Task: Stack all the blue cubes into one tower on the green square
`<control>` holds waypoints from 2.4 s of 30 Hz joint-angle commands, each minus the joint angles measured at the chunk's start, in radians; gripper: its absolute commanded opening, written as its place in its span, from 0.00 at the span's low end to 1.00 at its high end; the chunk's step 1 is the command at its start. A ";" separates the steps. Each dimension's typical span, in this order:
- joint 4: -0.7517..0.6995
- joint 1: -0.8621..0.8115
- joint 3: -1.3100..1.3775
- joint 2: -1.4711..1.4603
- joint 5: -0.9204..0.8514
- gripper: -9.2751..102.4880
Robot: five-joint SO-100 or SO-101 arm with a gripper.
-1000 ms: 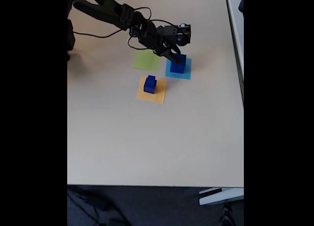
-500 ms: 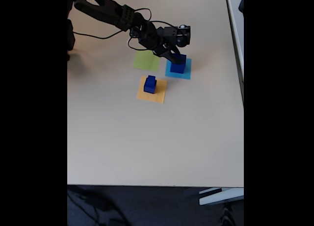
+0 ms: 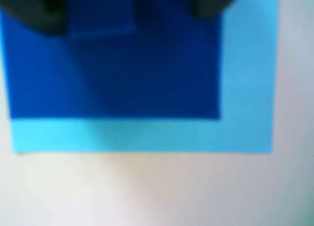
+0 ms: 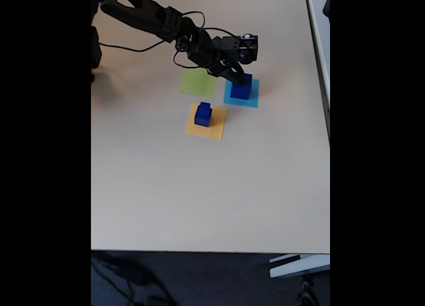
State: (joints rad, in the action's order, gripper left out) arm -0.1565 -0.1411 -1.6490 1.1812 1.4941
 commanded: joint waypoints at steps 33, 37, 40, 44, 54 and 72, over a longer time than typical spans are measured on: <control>-0.449 -0.063 0.189 0.235 -0.149 0.10; -0.491 -0.074 0.179 0.284 -0.141 0.11; -0.489 -0.107 0.127 0.319 -0.084 0.11; -0.509 -0.140 0.124 0.368 -0.077 0.10; -0.505 -0.186 0.041 0.403 -0.018 0.11; -0.492 -0.207 -0.051 0.417 -0.026 0.11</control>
State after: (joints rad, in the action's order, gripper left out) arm -0.6611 -0.3344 -1.7089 1.5125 1.4757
